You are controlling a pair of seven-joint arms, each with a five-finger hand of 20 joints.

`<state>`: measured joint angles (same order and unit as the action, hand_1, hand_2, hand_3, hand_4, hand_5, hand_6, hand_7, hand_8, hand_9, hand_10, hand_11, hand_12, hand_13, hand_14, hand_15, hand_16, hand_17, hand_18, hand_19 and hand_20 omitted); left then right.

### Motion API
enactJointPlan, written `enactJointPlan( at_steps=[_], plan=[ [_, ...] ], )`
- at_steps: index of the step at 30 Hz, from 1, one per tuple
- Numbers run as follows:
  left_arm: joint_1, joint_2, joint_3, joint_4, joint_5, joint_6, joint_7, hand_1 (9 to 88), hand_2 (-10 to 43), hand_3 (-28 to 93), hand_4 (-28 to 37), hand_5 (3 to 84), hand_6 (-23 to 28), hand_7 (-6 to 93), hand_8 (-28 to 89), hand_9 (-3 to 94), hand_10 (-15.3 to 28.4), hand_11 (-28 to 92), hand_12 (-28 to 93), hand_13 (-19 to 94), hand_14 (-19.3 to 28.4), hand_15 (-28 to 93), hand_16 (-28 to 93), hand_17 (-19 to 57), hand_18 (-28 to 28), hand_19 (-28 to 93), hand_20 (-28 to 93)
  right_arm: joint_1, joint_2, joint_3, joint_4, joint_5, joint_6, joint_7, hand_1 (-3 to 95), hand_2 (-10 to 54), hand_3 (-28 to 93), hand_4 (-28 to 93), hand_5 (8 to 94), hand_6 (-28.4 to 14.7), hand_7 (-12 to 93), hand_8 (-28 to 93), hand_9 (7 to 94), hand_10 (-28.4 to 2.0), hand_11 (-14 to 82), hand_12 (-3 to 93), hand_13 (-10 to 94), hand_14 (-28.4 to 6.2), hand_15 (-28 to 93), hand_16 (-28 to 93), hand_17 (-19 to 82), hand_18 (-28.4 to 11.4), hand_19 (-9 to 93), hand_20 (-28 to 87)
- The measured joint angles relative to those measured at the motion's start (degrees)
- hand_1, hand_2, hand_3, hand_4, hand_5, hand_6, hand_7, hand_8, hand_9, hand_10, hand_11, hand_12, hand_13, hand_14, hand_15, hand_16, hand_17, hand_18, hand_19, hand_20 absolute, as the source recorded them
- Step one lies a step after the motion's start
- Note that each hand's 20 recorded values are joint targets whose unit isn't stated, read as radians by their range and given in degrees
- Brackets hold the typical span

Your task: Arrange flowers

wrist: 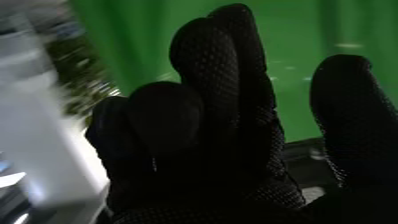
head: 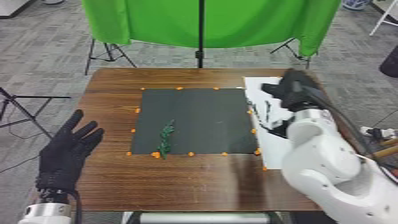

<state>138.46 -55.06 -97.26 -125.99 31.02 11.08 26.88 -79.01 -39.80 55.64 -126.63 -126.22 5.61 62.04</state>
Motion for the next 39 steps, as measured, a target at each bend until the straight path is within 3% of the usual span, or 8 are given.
enactJointPlan(
  at_steps=[5, 11, 15, 22, 27, 30, 33, 39],
  plan=[
    [-0.22, -0.85, -0.03, 0.00, 0.05, -0.01, -0.37, 24.4, 4.6, 81, -25.0, 31.7, 5.9, 11.3, -11, 32.8, 20.1, 20, 8, 23, 28.4, 45, -11, -10.8, 28.4, 58, -12, -10.13, 4.29, 11.15, 0.06, -0.73, 0.02, 4.04, 29.7, -0.2, 70, -22, 72.6, -6.1, 14, -11, 77.2, -17.1, 43.0, 18.8, 73, -15.1, 74, 19, 43, -26.0, 93, 38],
    [-0.61, -1.80, -0.11, 0.00, 0.32, -0.06, -0.96, 24.4, 4.6, 81, -24.9, 31.6, 5.8, 11.3, -11, 32.8, 20.0, 20, 8, 23, 28.4, 45, -10, -10.7, 28.4, 58, -10, -19.97, 6.39, 20.46, 0.83, -0.79, -4.24, 6.07, 31.0, -2.8, 70, -22, 64.5, -7.3, 13, -11, 70.1, -19.7, 41.0, 17.2, 67, -17.0, 71, 14, 37, -27.3, 92, 22],
    [-0.74, -2.06, -0.10, 0.00, 0.50, -0.08, -1.15, 24.3, 4.6, 81, -24.9, 31.6, 5.8, 11.3, -11, 32.9, 20.0, 20, 8, 23, 28.4, 45, -10, -10.8, 28.4, 58, -10, -25.48, 7.12, 24.04, 1.17, 0.82, -9.15, 6.40, 31.2, -3.9, 71, -22, 62.9, -7.2, 13, -11, 68.2, -19.8, 38.2, 16.3, 66, -16.8, 68, 12, 35, -27.0, 89, 15],
    [-1.04, -2.52, -0.17, 0.00, 0.95, -0.16, -1.83, 24.3, 4.7, 81, -24.9, 31.5, 5.8, 11.4, -11, 32.9, 19.9, 19, 8, 23, 28.3, 45, -10, -10.8, 28.4, 57, -9, -29.18, 7.65, 22.46, 3.71, 3.77, -10.06, 6.83, 32.4, -4.6, 72, -23, 63.0, -6.9, 13, -11, 67.9, -19.4, 37.4, 16.0, 66, -16.6, 67, 12, 34, -27.0, 89, 12],
    [-1.37, -2.79, -0.17, 0.04, 1.17, -0.22, -2.28, 24.4, 4.7, 81, -25.0, 31.6, 5.8, 11.3, -11, 32.9, 19.9, 19, 8, 23, 28.2, 45, -10, -10.8, 28.4, 57, -8, -27.71, 7.64, 19.36, 6.28, 4.77, -11.21, 6.85, 33.9, -5.0, 72, -23, 65.1, -5.9, 14, -11, 68.7, -18.9, 37.6, 16.0, 67, -16.0, 67, 12, 34, -26.7, 89, 10],
    [-1.55, -3.07, -0.17, 0.04, 1.33, -0.29, -2.57, 24.4, 4.7, 81, -24.9, 31.6, 5.8, 11.4, -11, 32.9, 19.9, 19, 8, 23, 28.1, 44, -10, -10.7, 28.4, 57, -8, -25.90, 7.64, 17.26, 7.70, 4.89, -11.56, 6.89, 38.5, -5.8, 73, -24, 72.9, -4.0, 17, -10, 73.4, -16.6, 39.8, 16.9, 70, -14.4, 67, 12, 35, -26.0, 91, 10],
    [-1.60, -3.24, -0.19, 0.04, 1.43, -0.34, -2.70, 24.4, 4.7, 81, -24.9, 31.6, 5.8, 11.4, -11, 32.9, 19.9, 19, 8, 23, 28.1, 44, -10, -10.7, 28.4, 57, -8, -24.11, 7.65, 15.47, 8.83, 4.83, -12.22, 6.91, 47.3, -8.6, 69, -27, 79.4, -3.6, 20, 2, 77.5, -14.4, 42.9, 18.0, 73, -12.1, 68, 15, 38, -25.2, 93, 14],
    [-1.60, -3.29, -0.20, 0.04, 1.43, -0.35, -2.67, 24.4, 4.7, 81, -24.9, 31.6, 5.8, 11.3, -11, 32.9, 19.9, 20, 8, 23, 28.1, 45, -10, -10.7, 28.4, 57, -7, -21.80, 7.70, 12.83, 9.92, 3.85, -14.96, 6.88, 53.5, -9.3, 69, -28, 85.3, -2.0, 22, 5, 83.7, -12.0, 46.7, 20.5, 79, -9.3, 70, 18, 42, -23.8, 93, 26]
  ],
)
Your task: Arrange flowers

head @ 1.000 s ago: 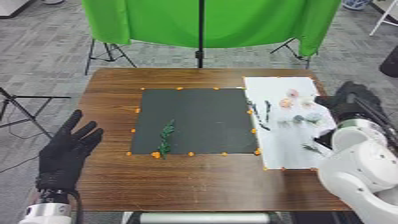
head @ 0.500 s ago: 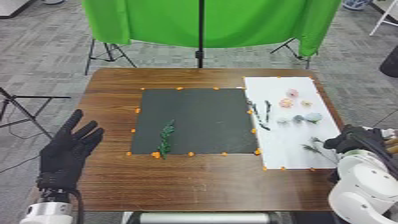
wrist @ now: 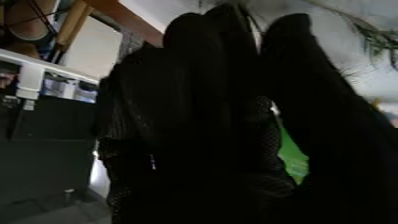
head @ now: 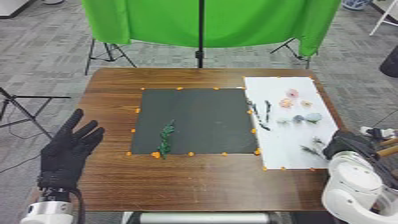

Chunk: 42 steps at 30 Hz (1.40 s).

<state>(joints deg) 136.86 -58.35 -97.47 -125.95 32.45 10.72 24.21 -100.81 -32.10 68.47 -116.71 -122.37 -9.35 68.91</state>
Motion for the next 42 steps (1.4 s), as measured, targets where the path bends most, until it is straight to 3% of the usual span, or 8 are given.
enactJointPlan(
  at_steps=[7, 13, 22, 31, 37, 42],
  plan=[
    [0.01, 0.06, 0.00, -0.01, -0.02, 0.01, -0.01, 24.5, 4.7, 81, -25.0, 31.6, 5.8, 11.4, -11, 33.0, 19.8, 20, 8, 23, 28.1, 45, -10, -10.7, 28.4, 56, -7, 1.42, -0.34, -1.81, -0.11, -3.62, 1.76, -0.34, 53.8, -9.5, 70, -28, 87.4, -2.4, 21, 7, 85.6, -12.3, 48.2, 20.7, 81, -9.1, 72, 19, 44, -24.0, 93, 34],
    [0.02, 0.04, -0.03, -0.02, 0.00, 0.00, -0.02, 24.5, 4.8, 81, -25.0, 31.6, 5.7, 11.4, -11, 33.0, 19.8, 20, 8, 23, 28.0, 44, -10, -10.6, 28.4, 56, -7, 3.50, -1.16, -2.48, -4.01, -7.19, 5.34, -1.04, 53.7, -9.5, 71, -28, 88.2, -2.7, 21, 8, 86.5, -12.6, 48.4, 21.0, 82, -9.5, 73, 19, 45, -24.3, 93, 38],
    [0.71, 0.47, -0.19, -0.27, -0.10, 0.19, 0.73, 24.5, 4.8, 81, -25.1, 31.6, 5.7, 11.5, -11, 33.0, 19.7, 20, 8, 23, 28.0, 44, -10, -10.6, 28.4, 56, -6, 16.52, -5.33, -13.37, -7.99, -7.06, 5.67, -3.32, 53.0, -9.5, 71, -28, 89.3, -2.7, 20, 10, 87.6, -12.5, 49.1, 21.3, 83, -9.4, 74, 20, 47, -24.7, 93, 42],
    [0.64, 0.79, -0.13, -0.32, -0.09, 0.39, 0.57, 24.4, 4.9, 81, -25.2, 31.6, 5.6, 11.5, -11, 33.3, 19.5, 20, 8, 24, 27.7, 44, -10, -10.6, 28.4, 56, -6, 36.23, -17.32, -33.44, 2.74, -2.78, 1.70, -5.48, 51.9, -9.5, 72, -27, 90.0, -2.8, 21, 11, 88.1, -12.7, 51.0, 21.9, 83, -9.7, 75, 20, 47, -25.1, 93, 44],
    [0.65, 1.00, -0.30, -0.44, -0.07, 0.48, 0.41, 24.4, 4.9, 81, -25.4, 31.6, 5.7, 11.5, -12, 33.4, 19.3, 20, 8, 24, 27.6, 44, -10, -10.6, 28.4, 56, -6, 43.26, -22.71, -40.18, 5.25, -2.26, -3.00, -6.67, 52.4, -9.5, 72, -27, 90.2, -3.0, 21, 12, 88.2, -12.9, 51.4, 22.0, 83, -9.8, 76, 20, 47, -25.0, 93, 45],
    [0.59, 0.69, -0.65, -0.50, 0.23, 0.39, -0.64, 24.5, 4.9, 82, -25.6, 31.7, 5.6, 11.7, -12, 33.9, 19.3, 20, 8, 25, 27.3, 44, -10, -10.2, 28.4, 56, -5, 46.69, -26.54, -44.93, 8.38, -2.15, -4.33, -6.95, 52.7, -9.5, 70, -27, 91.7, -2.7, 21, 12, 90.2, -12.5, 50.8, 21.5, 85, -9.3, 75, 20, 50, -25.2, 93, 47]
  ],
)
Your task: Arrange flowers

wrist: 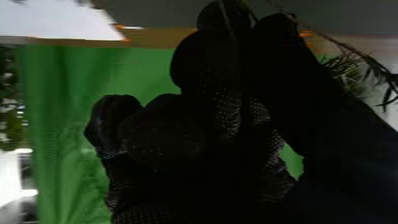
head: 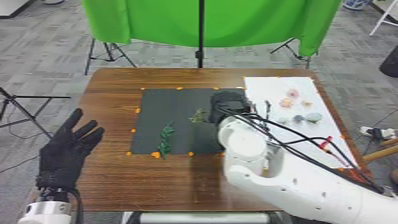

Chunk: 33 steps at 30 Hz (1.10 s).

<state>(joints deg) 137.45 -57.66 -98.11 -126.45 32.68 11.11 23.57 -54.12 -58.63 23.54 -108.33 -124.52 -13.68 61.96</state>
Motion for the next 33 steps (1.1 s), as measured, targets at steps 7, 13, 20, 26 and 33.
enactJointPlan(
  at_steps=[7, 13, 20, 26, 33],
  plan=[
    [-1.11, -0.28, 0.08, 0.10, 0.41, -0.20, -1.30, 24.8, 4.8, 82, -25.8, 32.2, 5.5, 11.3, -12, 34.7, 19.0, 20, 7, 26, 26.6, 43, -9, -9.4, 28.4, 55, -5, 1.14, -4.45, -5.05, 5.16, -0.19, -2.68, 0.24, 49.8, -9.5, 72, -28, 93.6, -1.8, 23, 10, 93.3, -12.0, 49.9, 22.0, 88, -9.0, 75, 21, 52, -25.6, 93, 49],
    [-2.05, -0.01, 0.23, 0.15, 0.43, -0.34, -1.45, 24.7, 4.8, 82, -25.9, 32.3, 5.6, 11.6, -12, 35.0, 18.9, 21, 7, 27, 26.3, 43, -10, -9.3, 28.4, 55, -4, 1.13, -6.33, -5.69, 6.31, 0.83, -3.92, 0.71, 46.8, -8.0, 74, -28, 93.7, -1.3, 25, 3, 93.7, -11.8, 50.9, 21.6, 89, -8.8, 74, 21, 53, -25.6, 93, 50],
    [-2.18, 0.39, 0.48, 0.22, 0.42, -0.47, -1.51, 24.8, 4.9, 82, -25.9, 32.3, 5.6, 12.0, -13, 34.7, 19.2, 21, 6, 26, 26.7, 43, -10, -9.4, 28.4, 54, -3, 1.23, -6.75, -5.83, 6.22, 1.70, -2.09, 0.81, 43.3, -1.7, 74, -27, 93.7, -0.7, 30, -13, 93.7, -12.1, 52.3, 19.7, 90, -9.0, 73, 22, 54, -25.9, 93, 50],
    [-2.80, 0.68, 1.20, 0.51, 0.42, -0.60, -1.53, 24.7, 4.9, 82, -26.0, 32.2, 5.5, 12.1, -13, 35.0, 18.8, 21, 6, 27, 26.3, 43, -9, -9.4, 28.4, 54, -3, 1.69, -7.15, -6.48, 6.36, 1.65, -0.56, 1.10, 42.3, -0.3, 74, -27, 93.7, -0.5, 30, -14, 93.7, -12.1, 52.5, 19.0, 91, -8.9, 73, 22, 54, -26.0, 93, 50],
    [-3.44, 0.77, 1.30, 0.66, 0.44, -0.73, -1.82, 24.8, 5.0, 82, -26.1, 32.3, 5.6, 12.1, -13, 35.3, 19.1, 21, 6, 27, 26.5, 43, -9, -9.4, 28.4, 54, -2, 1.73, -7.86, -6.41, 6.44, 2.36, -0.71, 1.67, 41.2, 0.8, 73, -27, 93.7, 0.1, 32, -15, 93.7, -11.6, 53.8, 17.1, 92, -8.8, 71, 22, 55, -26.1, 93, 50]
  ],
)
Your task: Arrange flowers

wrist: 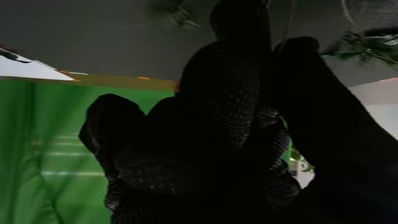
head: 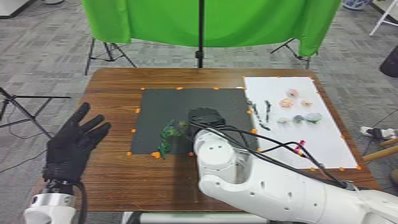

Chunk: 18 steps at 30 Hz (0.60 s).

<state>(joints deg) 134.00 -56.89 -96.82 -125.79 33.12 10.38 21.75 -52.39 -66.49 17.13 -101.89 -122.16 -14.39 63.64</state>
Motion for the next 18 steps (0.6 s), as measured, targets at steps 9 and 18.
enactJointPlan(
  at_steps=[9, 18],
  plan=[
    [-1.08, -0.60, -0.01, 0.32, 0.73, -0.44, -1.39, 24.9, 5.2, 82, -26.1, 32.4, 5.6, 12.4, -13, 35.4, 19.1, 21, 6, 27, 26.7, 43, -9, -9.4, 28.4, 54, -2, -0.01, -0.76, -0.09, -0.07, 0.47, 0.22, 0.19, 37.3, 4.0, 72, -27, 93.7, 0.4, 34, -16, 93.7, -11.6, 54.4, 15.5, 93, -8.8, 70, 22, 55, -26.4, 93, 50],
    [-1.82, -1.01, 0.06, 0.61, 1.12, -0.84, -2.25, 24.9, 5.5, 82, -26.2, 32.7, 5.5, 12.9, -14, 36.2, 18.8, 22, 6, 29, 25.9, 42, -9, -9.1, 28.4, 53, -1, -0.23, -1.26, -0.22, -0.07, 0.07, 0.80, 0.15, 35.0, 1.4, 73, -28, 93.7, 0.0, 28, -17, 93.7, -11.0, 50.5, 14.6, 93, -8.5, 67, 22, 55, -26.3, 93, 50]
  ],
)
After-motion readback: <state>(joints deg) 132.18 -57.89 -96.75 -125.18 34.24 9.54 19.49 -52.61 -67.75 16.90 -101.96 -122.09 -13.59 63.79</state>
